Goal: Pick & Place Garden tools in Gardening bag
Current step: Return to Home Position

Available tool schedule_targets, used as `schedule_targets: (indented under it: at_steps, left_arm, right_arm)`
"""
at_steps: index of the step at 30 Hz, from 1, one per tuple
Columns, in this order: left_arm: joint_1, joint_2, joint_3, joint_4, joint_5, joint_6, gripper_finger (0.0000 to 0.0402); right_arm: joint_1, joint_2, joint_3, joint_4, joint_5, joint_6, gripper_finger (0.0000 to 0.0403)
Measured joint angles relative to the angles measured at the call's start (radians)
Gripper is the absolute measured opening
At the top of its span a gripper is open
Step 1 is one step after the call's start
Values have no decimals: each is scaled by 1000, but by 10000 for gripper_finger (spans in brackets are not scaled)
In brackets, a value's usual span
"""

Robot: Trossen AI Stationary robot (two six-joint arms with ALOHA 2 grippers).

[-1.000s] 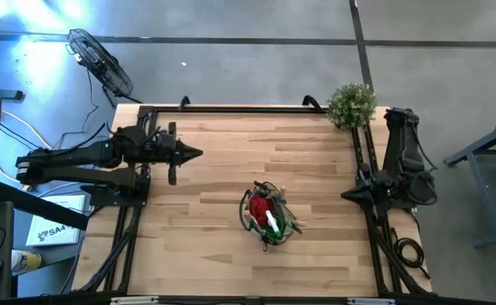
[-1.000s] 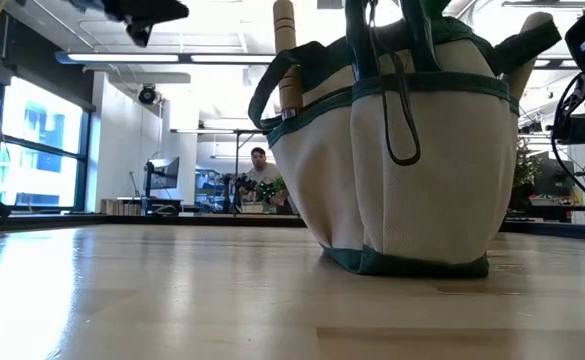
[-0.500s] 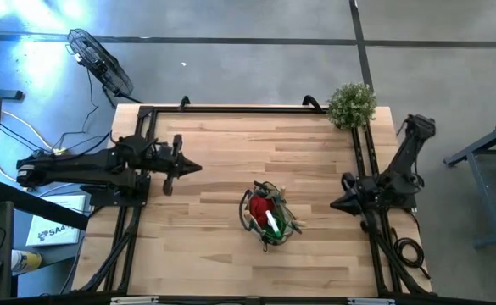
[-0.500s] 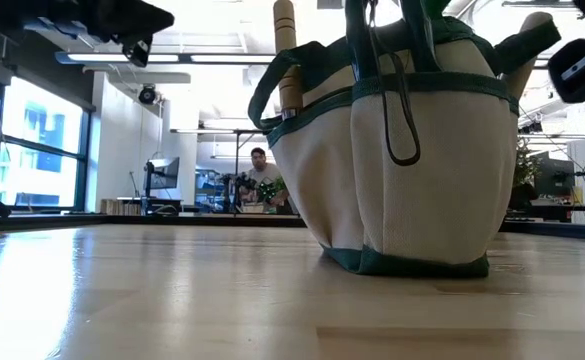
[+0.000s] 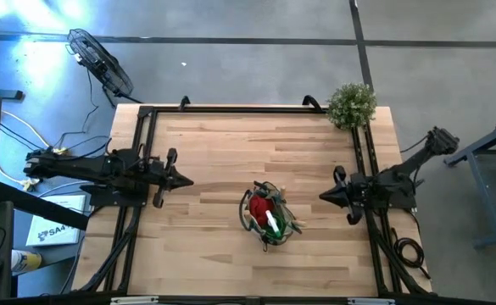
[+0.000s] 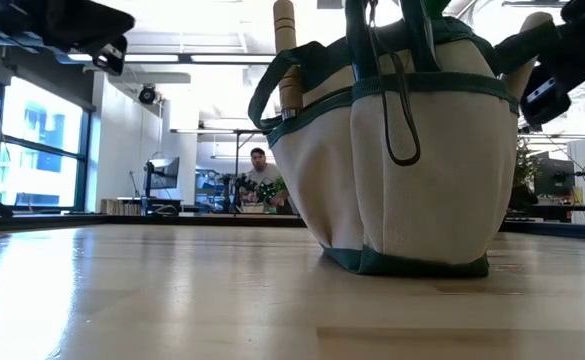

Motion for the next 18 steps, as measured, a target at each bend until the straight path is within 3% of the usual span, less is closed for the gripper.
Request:
schedule_targets:
  at_steps: [6,13,18]
  left_arm:
    - [-103,-58,-19,-53,-70,6,0]
    - [-219,-108,-20,-140,-33,46,0]
    - [-297,-128,-53,-110,-106,47,0]
  right_arm:
    - [-105,0,0,-16,2,-51,3]
    - [-220,0,-1,-27,2,-51,3]
    - [-278,0,-1,-43,-2,-37,3]
